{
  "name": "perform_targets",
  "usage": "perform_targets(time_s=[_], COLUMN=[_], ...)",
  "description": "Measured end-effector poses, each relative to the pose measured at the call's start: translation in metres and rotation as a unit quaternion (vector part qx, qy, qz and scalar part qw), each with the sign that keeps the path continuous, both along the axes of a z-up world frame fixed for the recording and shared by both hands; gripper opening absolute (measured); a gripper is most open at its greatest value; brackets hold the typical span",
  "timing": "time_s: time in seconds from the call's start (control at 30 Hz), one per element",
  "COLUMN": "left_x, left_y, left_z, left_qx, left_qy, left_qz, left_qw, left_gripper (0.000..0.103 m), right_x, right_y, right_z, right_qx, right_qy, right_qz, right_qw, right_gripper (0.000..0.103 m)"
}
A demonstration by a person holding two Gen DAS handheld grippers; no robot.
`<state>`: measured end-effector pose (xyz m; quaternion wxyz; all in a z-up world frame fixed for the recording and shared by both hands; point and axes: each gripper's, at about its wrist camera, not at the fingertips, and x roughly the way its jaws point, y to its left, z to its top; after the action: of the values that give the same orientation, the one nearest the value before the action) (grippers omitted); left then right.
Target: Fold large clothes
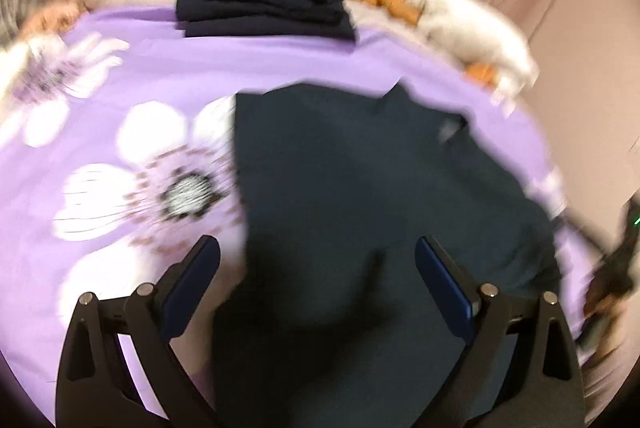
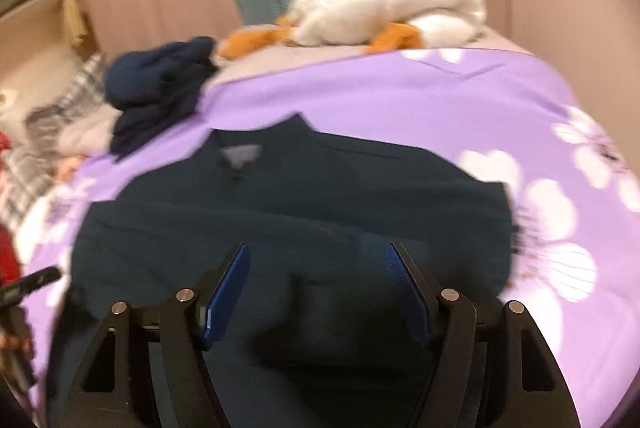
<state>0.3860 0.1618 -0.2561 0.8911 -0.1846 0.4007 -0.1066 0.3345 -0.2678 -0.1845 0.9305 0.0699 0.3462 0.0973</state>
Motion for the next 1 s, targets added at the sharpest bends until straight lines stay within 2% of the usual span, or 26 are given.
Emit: perform_targets(time_s=[0.03,0.07,0.1,0.13,0.17,0.2,0.23,0.27,0.33,0.37,0.4,0.47,0.53,0.57,0.6,0.63,0.7,0.8,0.87,1.0], left_x=[0.007,0.015,0.019,0.026,0.029,0.036,0.041,0.046,0.052,0.05,0.049,0.049,0.044,0.039,0.034,0.025,0.013,0.002,0.005,0.005], left_y=[-0.001,-0.005,-0.011,-0.021,-0.03,-0.041,-0.048,-0.054,-0.055,-0.054,-0.053,-0.05,-0.044,-0.041,-0.037,-0.032,-0.024,-0.024,-0.032,-0.035], left_z=[0.002,0.004,0.004,0.003,0.003,-0.003,-0.008,-0.02,-0.04,-0.044,-0.043,-0.037,-0.028,-0.024,-0.017,-0.012,-0.008,-0.013,-0.024,-0.04], left_qx=[-0.035,-0.053,-0.058,-0.06,-0.053,-0.027,0.004,0.041,0.062,0.063,0.064,0.051,0.025,0.01,-0.005,-0.022,-0.041,-0.014,0.028,0.06], left_qy=[-0.003,-0.005,-0.007,-0.008,-0.008,-0.002,0.007,0.028,0.058,0.046,0.04,0.049,0.052,0.048,0.039,0.029,0.016,0.021,0.036,0.043], left_qz=[-0.003,-0.008,-0.013,-0.025,-0.031,-0.034,-0.031,-0.026,-0.031,-0.035,-0.038,-0.035,-0.033,-0.033,-0.033,-0.033,-0.035,-0.03,-0.026,-0.021], left_qw=[0.9994,0.9985,0.9982,0.9979,0.9981,0.9991,0.9995,0.9984,0.9959,0.9963,0.9964,0.9969,0.9978,0.9983,0.9987,0.9988,0.9984,0.9992,0.9986,0.997], left_gripper=[0.097,0.095,0.089,0.085,0.074,0.063,0.058,0.048,0.048,0.043,0.041,0.039,0.046,0.054,0.063,0.066,0.068,0.068,0.068,0.068], right_x=[0.001,0.007,0.012,0.014,0.014,0.015,0.02,0.018,0.018,0.015,0.015,0.01,0.0,-0.008,-0.018,-0.028,-0.042,-0.055,-0.052,-0.028], right_y=[0.001,0.003,0.005,0.007,0.008,0.011,0.012,0.011,-0.005,-0.012,-0.024,-0.041,-0.058,-0.066,-0.076,-0.082,-0.09,-0.083,-0.069,-0.048], right_z=[-0.003,-0.009,-0.015,-0.021,-0.026,-0.028,-0.036,-0.041,-0.055,-0.057,-0.061,-0.059,-0.047,-0.04,-0.031,-0.024,-0.013,-0.007,-0.014,-0.051], right_qx=[0.003,0.015,0.03,0.04,0.039,0.032,0.012,0.003,0.019,0.035,0.073,0.131,0.176,0.184,0.182,0.173,0.154,0.129,0.109,0.064], right_qy=[0.006,0.015,0.023,0.032,0.037,0.039,0.044,0.054,0.082,0.087,0.09,0.101,0.086,0.07,0.053,0.039,0.02,0.011,0.016,0.083], right_qz=[0.003,0.01,0.019,0.026,0.029,0.029,0.027,0.023,0.011,0.01,0.013,0.012,0.006,-0.005,-0.024,-0.043,-0.054,-0.033,-0.018,-0.04], right_qw=[1.0,1.0,0.999,0.998,0.998,0.998,0.999,0.998,0.996,0.996,0.993,0.986,0.981,0.98,0.982,0.983,0.986,0.991,0.994,0.994], right_gripper=[0.069,0.065,0.054,0.049,0.045,0.045,0.043,0.037,0.021,0.012,0.008,0.008,0.011,0.023,0.042,0.051,0.054,0.054,0.054,0.053])
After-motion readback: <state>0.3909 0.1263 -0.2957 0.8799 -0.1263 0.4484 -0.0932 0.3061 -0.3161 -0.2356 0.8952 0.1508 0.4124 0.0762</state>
